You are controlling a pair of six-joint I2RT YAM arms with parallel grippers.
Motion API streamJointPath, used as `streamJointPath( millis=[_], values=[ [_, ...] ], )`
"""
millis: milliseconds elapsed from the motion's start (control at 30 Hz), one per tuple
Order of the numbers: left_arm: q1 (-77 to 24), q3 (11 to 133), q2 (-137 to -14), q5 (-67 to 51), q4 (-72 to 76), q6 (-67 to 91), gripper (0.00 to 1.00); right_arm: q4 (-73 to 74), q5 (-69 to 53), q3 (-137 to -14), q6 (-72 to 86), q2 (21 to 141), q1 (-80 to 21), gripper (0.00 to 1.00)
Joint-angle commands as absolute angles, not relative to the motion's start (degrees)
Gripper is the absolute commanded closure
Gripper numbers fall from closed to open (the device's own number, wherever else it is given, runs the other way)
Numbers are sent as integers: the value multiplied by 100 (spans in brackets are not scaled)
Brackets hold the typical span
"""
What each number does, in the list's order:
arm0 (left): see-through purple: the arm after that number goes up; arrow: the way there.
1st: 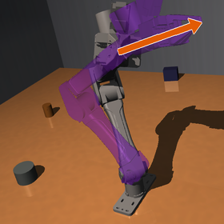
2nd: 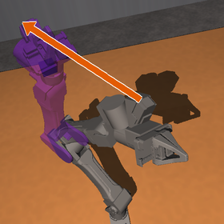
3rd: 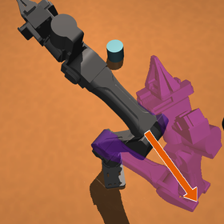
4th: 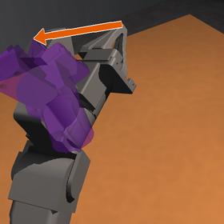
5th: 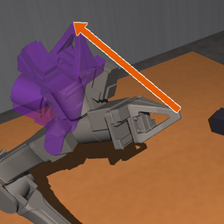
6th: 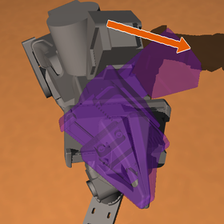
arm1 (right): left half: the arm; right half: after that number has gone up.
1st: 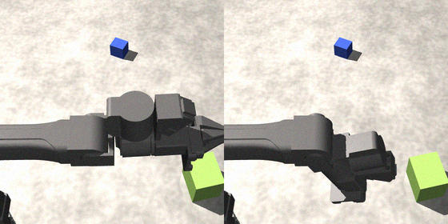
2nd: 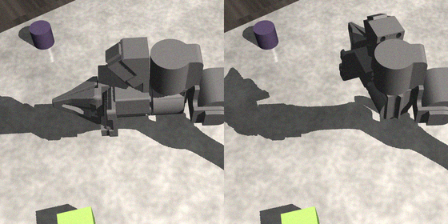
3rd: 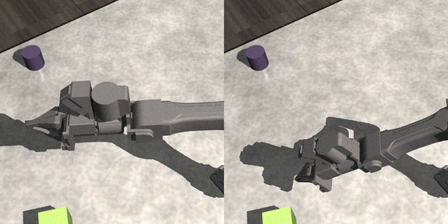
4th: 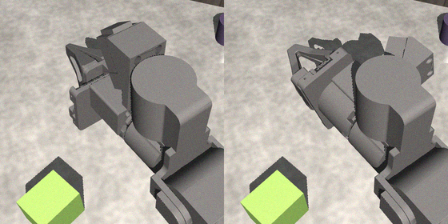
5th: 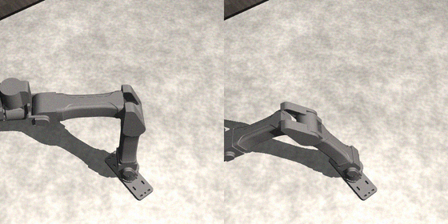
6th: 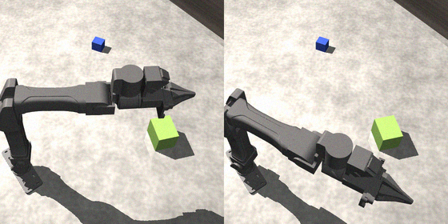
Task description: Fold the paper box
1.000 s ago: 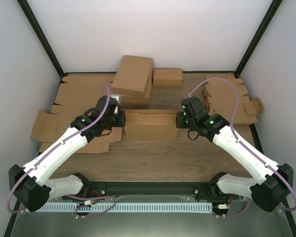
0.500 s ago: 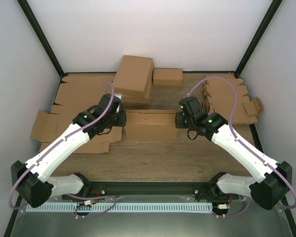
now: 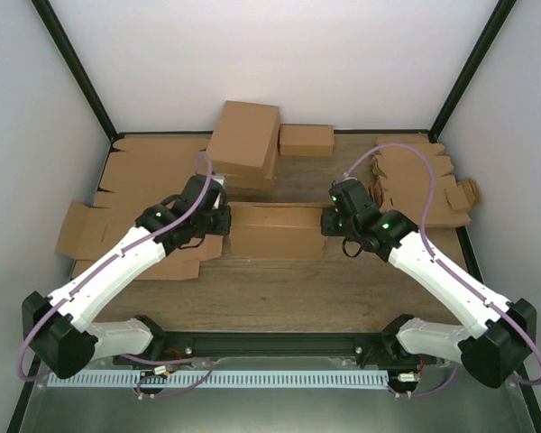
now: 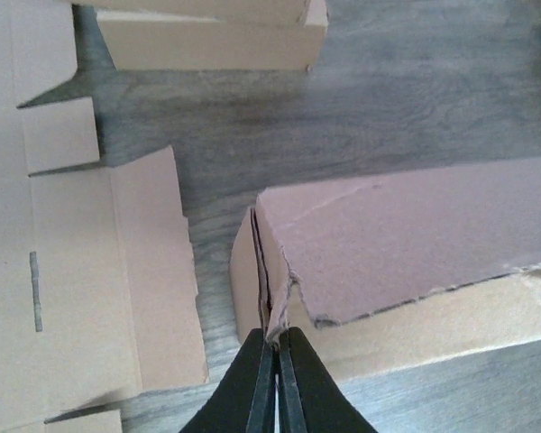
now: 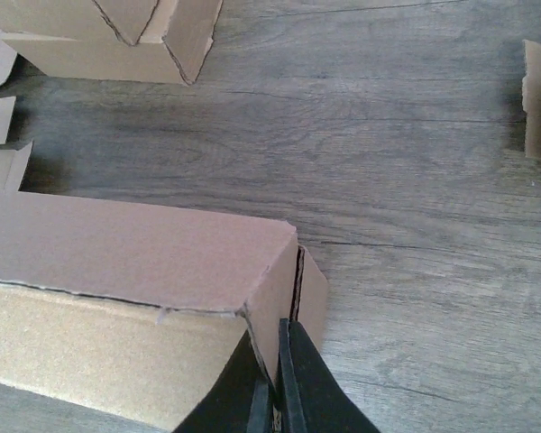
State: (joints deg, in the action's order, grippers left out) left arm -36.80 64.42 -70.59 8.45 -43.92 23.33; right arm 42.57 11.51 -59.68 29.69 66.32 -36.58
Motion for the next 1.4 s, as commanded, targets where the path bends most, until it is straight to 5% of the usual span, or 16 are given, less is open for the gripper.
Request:
streamJointPath(
  millis=[0, 633, 833, 1367],
  values=[
    [-3709, 5982, -7141, 583, -4842, 2352, 96, 5355, 864, -5526, 3173, 6742, -3709, 99],
    [-3709, 6438, -7195, 597, -4857, 2329, 96, 5724, 1058, -6733, 3059, 6518, -3709, 73],
    [-3709, 6460, -7196, 580, -4852, 2327, 96, 5649, 1016, -6904, 3026, 6549, -3709, 74],
    [-3709, 6426, -7146, 475, -4816, 2393, 96, 5502, 820, -6732, 3006, 6718, -3709, 99]
  ],
)
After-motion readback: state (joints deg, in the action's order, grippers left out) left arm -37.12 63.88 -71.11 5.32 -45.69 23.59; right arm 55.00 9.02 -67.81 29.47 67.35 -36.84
